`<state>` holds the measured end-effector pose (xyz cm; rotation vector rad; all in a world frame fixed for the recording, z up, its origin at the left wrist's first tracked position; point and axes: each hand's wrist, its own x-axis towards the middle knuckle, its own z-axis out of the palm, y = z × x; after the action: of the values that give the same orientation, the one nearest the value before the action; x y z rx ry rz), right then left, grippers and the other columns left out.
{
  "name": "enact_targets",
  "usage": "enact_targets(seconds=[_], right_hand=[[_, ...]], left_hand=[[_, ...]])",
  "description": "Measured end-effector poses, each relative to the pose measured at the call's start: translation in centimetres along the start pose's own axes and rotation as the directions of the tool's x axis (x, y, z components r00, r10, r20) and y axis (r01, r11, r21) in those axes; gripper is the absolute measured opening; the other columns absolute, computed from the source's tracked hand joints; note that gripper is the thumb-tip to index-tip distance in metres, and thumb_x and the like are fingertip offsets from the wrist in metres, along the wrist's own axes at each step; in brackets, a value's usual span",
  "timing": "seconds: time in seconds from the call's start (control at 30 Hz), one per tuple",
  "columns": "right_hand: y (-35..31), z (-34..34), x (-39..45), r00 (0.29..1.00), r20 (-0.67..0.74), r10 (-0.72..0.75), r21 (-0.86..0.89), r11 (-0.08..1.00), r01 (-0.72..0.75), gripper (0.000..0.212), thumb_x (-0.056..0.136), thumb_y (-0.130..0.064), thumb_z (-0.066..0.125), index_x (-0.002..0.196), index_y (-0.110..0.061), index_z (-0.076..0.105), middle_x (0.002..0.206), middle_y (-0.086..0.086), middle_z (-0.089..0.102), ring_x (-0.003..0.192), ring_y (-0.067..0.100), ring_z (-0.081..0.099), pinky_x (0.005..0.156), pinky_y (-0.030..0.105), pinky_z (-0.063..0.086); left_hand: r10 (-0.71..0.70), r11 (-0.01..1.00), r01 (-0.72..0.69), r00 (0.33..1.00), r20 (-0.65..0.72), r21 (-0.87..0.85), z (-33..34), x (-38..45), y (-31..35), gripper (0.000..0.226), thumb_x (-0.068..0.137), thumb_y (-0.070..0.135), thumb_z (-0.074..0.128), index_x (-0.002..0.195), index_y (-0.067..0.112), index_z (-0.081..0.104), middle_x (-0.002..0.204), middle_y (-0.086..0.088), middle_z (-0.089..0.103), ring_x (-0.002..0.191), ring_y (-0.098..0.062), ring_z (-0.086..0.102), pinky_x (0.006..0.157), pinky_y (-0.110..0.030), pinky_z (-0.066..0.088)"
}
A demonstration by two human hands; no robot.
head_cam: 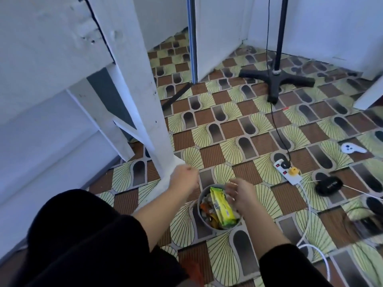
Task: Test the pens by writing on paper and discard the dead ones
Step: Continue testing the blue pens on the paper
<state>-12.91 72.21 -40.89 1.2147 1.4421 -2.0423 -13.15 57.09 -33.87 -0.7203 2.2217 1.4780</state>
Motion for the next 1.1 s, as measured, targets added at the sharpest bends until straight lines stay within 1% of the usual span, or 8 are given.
enact_targets(seconds=[0.1, 0.23, 0.4, 0.53, 0.73, 0.83, 0.97, 1.1], right_hand=[[-4.5, 4.6, -4.9, 0.977, 0.109, -0.186, 0.068, 0.981, 0.179, 0.012, 0.093, -0.012, 0.054, 0.103, -0.01, 0.06, 0.084, 0.003, 0.064, 0.073, 0.016, 0.057, 0.068, 0.03, 0.046], [-10.6, 11.9, -13.3, 0.851, 0.263, -0.455, 0.215, 0.887, 0.408, 0.013, 0.093, -0.008, 0.051, 0.102, -0.006, 0.06, 0.073, 0.003, 0.062, 0.065, 0.016, 0.056, 0.062, 0.028, 0.043], [-14.6, 20.8, -25.9, 0.498, 0.42, -0.759, 0.406, 0.648, 0.645, 0.019, 0.092, -0.005, 0.048, 0.079, -0.014, 0.06, 0.064, 0.002, 0.06, 0.052, 0.015, 0.052, 0.049, 0.024, 0.04], [-13.9, 27.1, -34.5, 0.243, 0.572, -0.783, 0.461, 0.552, 0.695, 0.023, 0.091, -0.005, 0.046, 0.075, -0.016, 0.058, 0.063, 0.0, 0.06, 0.05, 0.014, 0.052, 0.047, 0.021, 0.038], [-7.8, 37.1, -44.1, -0.109, 0.888, -0.446, 0.346, 0.494, 0.798, 0.018, 0.092, -0.009, 0.049, 0.08, -0.013, 0.062, 0.068, 0.001, 0.061, 0.054, 0.012, 0.053, 0.045, 0.014, 0.041], [-4.8, 42.0, -47.7, -0.241, 0.965, -0.103, 0.261, 0.302, 0.917, 0.011, 0.093, -0.022, 0.053, 0.086, -0.021, 0.061, 0.077, -0.002, 0.066, 0.062, 0.012, 0.057, 0.063, 0.024, 0.042], [-2.4, 47.8, -50.2, -0.217, 0.909, 0.356, 0.222, 0.028, 0.975, 0.011, 0.096, -0.033, 0.051, 0.099, -0.027, 0.061, 0.096, -0.003, 0.068, 0.082, 0.015, 0.06, 0.074, 0.03, 0.043], [0.0, 52.3, -50.0, -0.111, 0.889, 0.445, 0.173, -0.102, 0.98, 0.006, 0.094, -0.029, 0.056, 0.097, -0.025, 0.061, 0.099, -0.002, 0.066, 0.084, 0.015, 0.06, 0.072, 0.029, 0.041]], left_hand=[[0.31, 0.951, -0.309, 0.943, -0.123, 0.029, -3.4, -2.3, 4.9, 0.022, 0.096, 0.014, 0.046, 0.079, 0.014, 0.06, 0.073, -0.003, 0.061, 0.062, -0.013, 0.055, 0.058, -0.023, 0.045], [0.633, 0.748, -0.662, 0.69, -0.351, 0.049, -10.8, -7.1, 12.3, 0.025, 0.091, 0.005, 0.045, 0.079, 0.022, 0.059, 0.065, 0.003, 0.059, 0.052, -0.009, 0.056, 0.047, -0.016, 0.04], [0.784, 0.498, -0.83, 0.307, -0.539, 0.251, -21.7, -14.9, 17.6, 0.025, 0.08, 0.006, 0.045, 0.072, 0.027, 0.057, 0.066, 0.001, 0.061, 0.055, -0.016, 0.058, 0.048, -0.018, 0.037], [0.771, 0.467, -0.794, 0.151, -0.618, 0.389, -30.1, -19.2, 17.5, 0.027, 0.081, 0.0, 0.041, 0.075, 0.02, 0.058, 0.067, -0.004, 0.061, 0.049, -0.015, 0.055, 0.041, -0.014, 0.035], [0.603, 0.651, -0.613, 0.059, -0.796, 0.448, -43.1, -24.2, 11.6, 0.027, 0.082, -0.002, 0.044, 0.074, 0.017, 0.062, 0.062, -0.001, 0.061, 0.042, -0.013, 0.053, 0.04, -0.014, 0.034], [0.51, 0.761, -0.485, 0.039, -0.859, 0.43, -48.9, -26.6, 7.7, 0.027, 0.081, 0.0, 0.047, 0.068, 0.019, 0.062, 0.058, 0.0, 0.061, 0.042, -0.013, 0.054, 0.041, -0.016, 0.035], [0.338, 0.898, -0.323, 0.073, -0.938, 0.298, -55.7, -28.7, 2.8, 0.021, 0.083, 0.005, 0.049, 0.071, 0.013, 0.064, 0.064, -0.004, 0.064, 0.043, -0.018, 0.055, 0.042, -0.019, 0.034], [0.154, 0.988, -0.054, 0.157, -0.976, 0.147, -61.6, -30.1, -0.4, 0.019, 0.085, 0.005, 0.048, 0.076, 0.005, 0.065, 0.065, -0.01, 0.063, 0.044, -0.02, 0.053, 0.035, -0.013, 0.03]])
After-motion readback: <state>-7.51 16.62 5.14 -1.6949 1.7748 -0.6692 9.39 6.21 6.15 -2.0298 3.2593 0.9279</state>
